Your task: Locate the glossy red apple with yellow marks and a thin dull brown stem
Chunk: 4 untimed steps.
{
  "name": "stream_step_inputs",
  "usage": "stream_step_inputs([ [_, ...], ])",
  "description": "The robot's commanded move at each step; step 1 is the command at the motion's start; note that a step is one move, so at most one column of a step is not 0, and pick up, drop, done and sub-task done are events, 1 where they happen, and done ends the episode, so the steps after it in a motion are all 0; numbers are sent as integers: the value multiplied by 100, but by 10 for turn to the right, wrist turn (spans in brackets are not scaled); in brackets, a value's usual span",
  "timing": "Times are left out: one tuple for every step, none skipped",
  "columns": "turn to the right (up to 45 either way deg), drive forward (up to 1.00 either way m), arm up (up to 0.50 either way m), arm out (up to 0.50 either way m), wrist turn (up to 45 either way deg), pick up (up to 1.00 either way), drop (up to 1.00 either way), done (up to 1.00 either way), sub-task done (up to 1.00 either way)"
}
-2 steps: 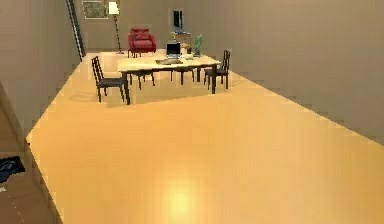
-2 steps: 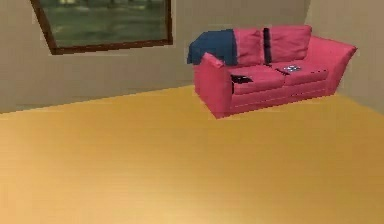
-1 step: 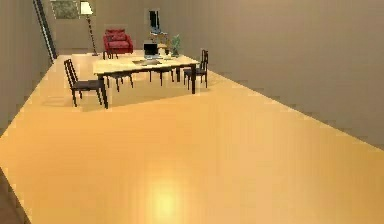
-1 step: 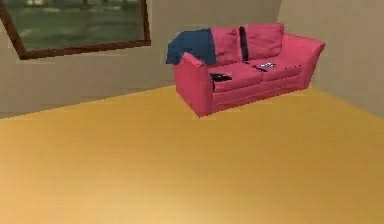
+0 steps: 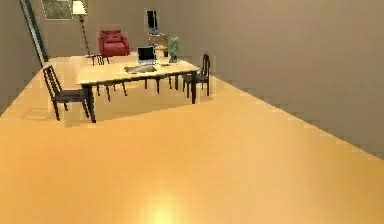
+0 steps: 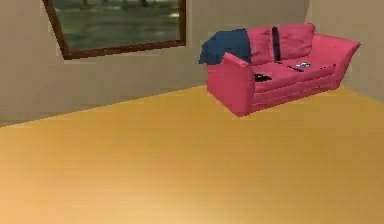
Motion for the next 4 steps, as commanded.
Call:
stream_step_inputs([
  [-210, 0, 0, 0, 0, 0, 0, 0, 0],
  [-30, 0, 0, 0, 0, 0, 0, 0, 0],
  [0, 85, 0, 0, 0, 0, 0, 0, 0],
  [-270, 0, 0, 0, 0, 0, 0, 0, 0],
])
